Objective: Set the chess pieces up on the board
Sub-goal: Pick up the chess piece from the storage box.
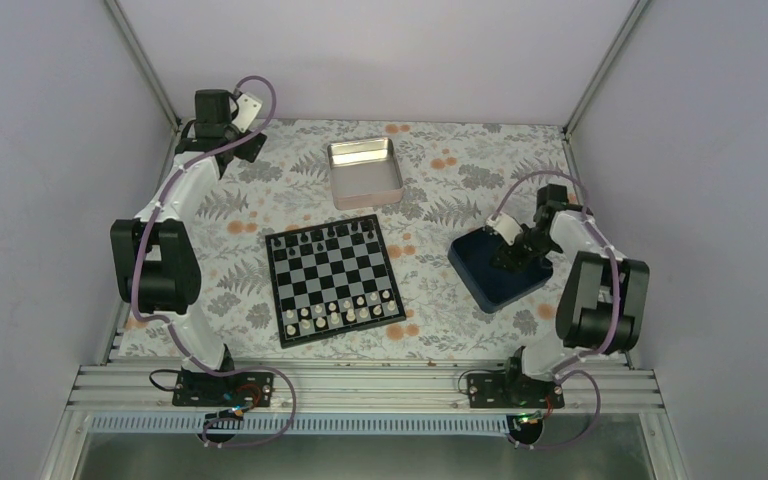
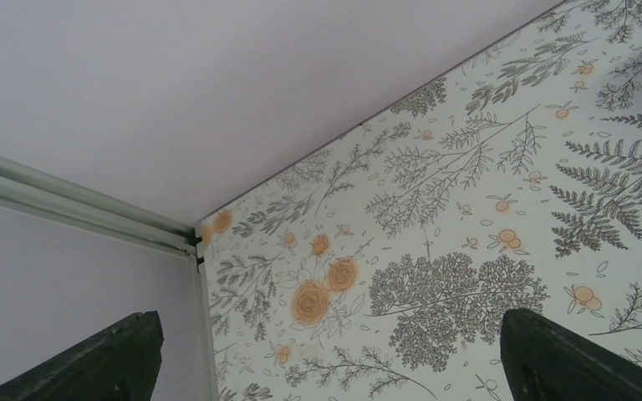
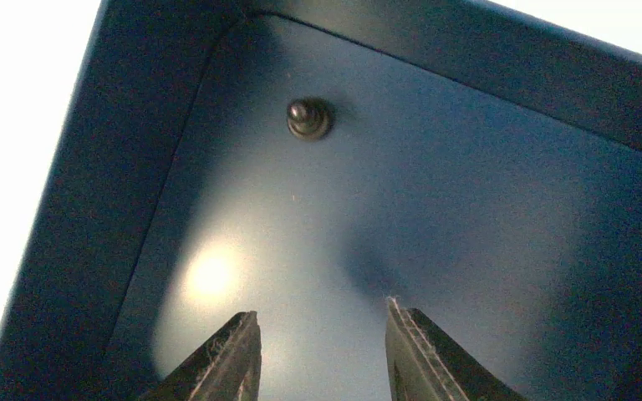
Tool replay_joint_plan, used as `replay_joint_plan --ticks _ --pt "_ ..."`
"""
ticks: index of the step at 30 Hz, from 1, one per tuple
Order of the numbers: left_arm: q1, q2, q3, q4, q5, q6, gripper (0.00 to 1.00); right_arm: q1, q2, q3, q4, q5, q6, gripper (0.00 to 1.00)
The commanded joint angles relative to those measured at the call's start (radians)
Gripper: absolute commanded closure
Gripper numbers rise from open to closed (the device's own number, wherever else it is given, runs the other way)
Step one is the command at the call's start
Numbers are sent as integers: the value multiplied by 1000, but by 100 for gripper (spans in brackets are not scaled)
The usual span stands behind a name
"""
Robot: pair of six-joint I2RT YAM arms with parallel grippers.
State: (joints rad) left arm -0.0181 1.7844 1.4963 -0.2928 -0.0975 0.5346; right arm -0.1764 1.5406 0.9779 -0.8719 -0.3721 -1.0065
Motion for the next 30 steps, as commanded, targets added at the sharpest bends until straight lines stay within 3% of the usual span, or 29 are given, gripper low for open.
replay_joint_plan --ticks 1,15,30 --pt "-7 -33 -6 28 0 -12 0 36 87 20 107 -118 -43 60" --pt "-8 -66 -22 38 -11 -7 0 157 225 76 168 -143 -11 62" --pt "-8 -60 -22 34 -4 0 0 178 256 84 164 -112 6 80"
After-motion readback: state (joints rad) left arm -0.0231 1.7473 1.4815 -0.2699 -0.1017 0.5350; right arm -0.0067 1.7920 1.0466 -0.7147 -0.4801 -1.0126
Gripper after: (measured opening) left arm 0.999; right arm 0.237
